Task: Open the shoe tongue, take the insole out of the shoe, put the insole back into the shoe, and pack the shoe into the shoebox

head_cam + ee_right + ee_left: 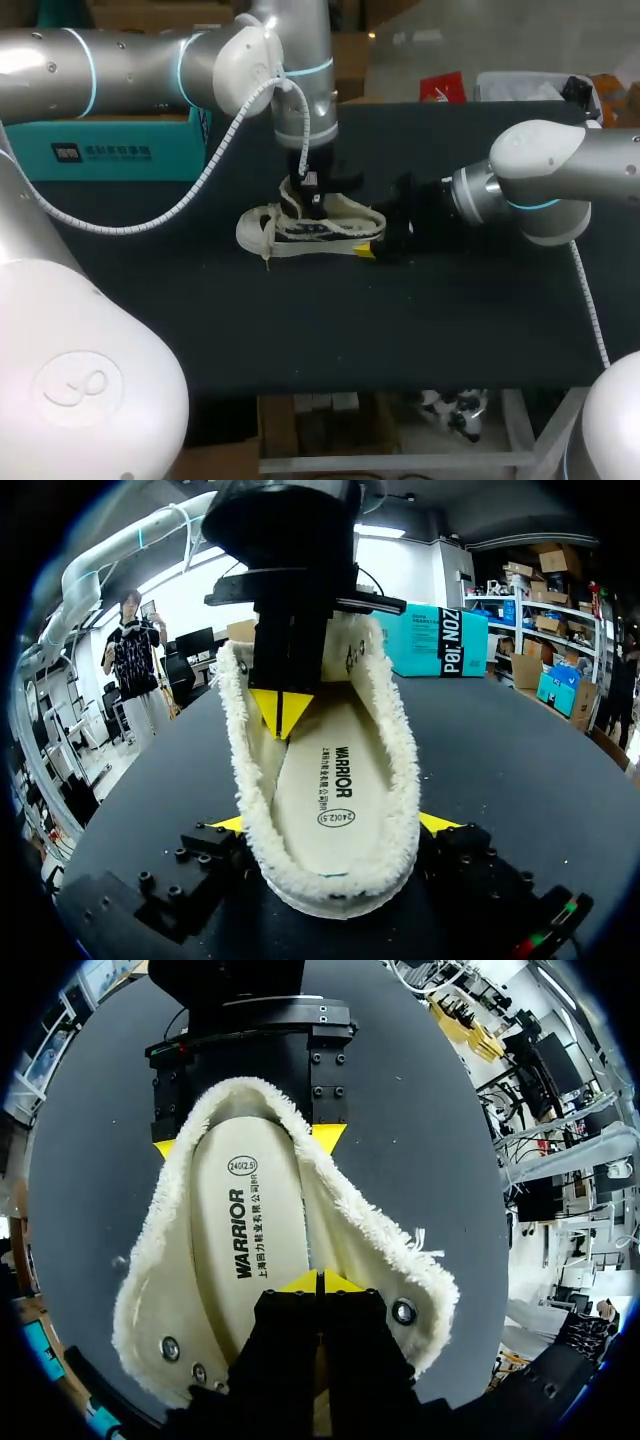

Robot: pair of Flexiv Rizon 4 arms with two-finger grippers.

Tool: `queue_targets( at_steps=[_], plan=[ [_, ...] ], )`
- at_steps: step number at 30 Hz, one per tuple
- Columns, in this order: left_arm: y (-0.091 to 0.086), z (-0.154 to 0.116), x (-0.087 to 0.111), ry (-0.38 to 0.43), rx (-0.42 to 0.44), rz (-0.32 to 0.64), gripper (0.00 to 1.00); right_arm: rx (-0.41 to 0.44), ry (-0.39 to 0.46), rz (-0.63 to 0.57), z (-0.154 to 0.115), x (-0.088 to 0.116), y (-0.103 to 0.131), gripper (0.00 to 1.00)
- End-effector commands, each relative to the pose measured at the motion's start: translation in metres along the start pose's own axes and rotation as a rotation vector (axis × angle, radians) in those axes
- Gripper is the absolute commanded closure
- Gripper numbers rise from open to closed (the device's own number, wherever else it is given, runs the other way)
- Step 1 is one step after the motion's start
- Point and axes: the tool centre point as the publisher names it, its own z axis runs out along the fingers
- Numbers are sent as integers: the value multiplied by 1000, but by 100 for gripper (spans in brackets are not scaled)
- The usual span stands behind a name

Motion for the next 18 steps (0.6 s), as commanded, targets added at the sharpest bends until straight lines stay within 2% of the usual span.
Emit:
queue_targets(
  at_steps=[1, 8, 18],
  plan=[
    [-1, 8, 6, -7, 0, -3, 100, -3, 2, 0, 4, -2, -7, 100],
    [-4, 23, 2, -70, -6, -70, 100, -3, 2, 0, 4, -2, -7, 100],
    [0, 42, -6, -81, -9, -75, 100, -3, 2, 0, 4, -2, -7, 100]
  ],
)
